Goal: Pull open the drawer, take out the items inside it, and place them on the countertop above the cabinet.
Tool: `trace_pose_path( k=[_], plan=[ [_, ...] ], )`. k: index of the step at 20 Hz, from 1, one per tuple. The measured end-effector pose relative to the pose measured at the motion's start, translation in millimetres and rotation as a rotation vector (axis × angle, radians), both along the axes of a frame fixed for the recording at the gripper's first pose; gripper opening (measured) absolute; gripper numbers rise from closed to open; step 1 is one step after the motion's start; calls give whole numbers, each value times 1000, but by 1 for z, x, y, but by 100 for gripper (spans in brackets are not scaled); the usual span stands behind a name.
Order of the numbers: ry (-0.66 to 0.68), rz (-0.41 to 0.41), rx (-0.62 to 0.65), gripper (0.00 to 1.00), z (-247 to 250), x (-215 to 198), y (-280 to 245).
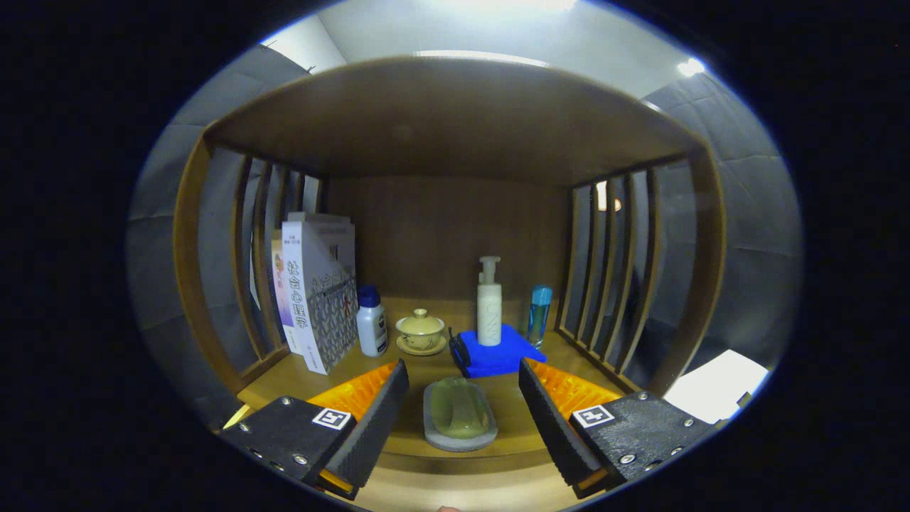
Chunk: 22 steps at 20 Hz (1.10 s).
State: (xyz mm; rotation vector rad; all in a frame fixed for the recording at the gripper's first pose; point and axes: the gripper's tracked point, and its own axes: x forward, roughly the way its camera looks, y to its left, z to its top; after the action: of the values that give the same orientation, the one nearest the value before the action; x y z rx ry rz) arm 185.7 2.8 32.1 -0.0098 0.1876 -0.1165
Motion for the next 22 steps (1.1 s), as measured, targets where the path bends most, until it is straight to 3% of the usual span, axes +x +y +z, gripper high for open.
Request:
trace_pose_path(
  k=[13,22],
  plan=[
    [-110,-66,-49,97,19,-136,9],
    [-81,-86,-51,97,-26,-197,9]
  ],
)
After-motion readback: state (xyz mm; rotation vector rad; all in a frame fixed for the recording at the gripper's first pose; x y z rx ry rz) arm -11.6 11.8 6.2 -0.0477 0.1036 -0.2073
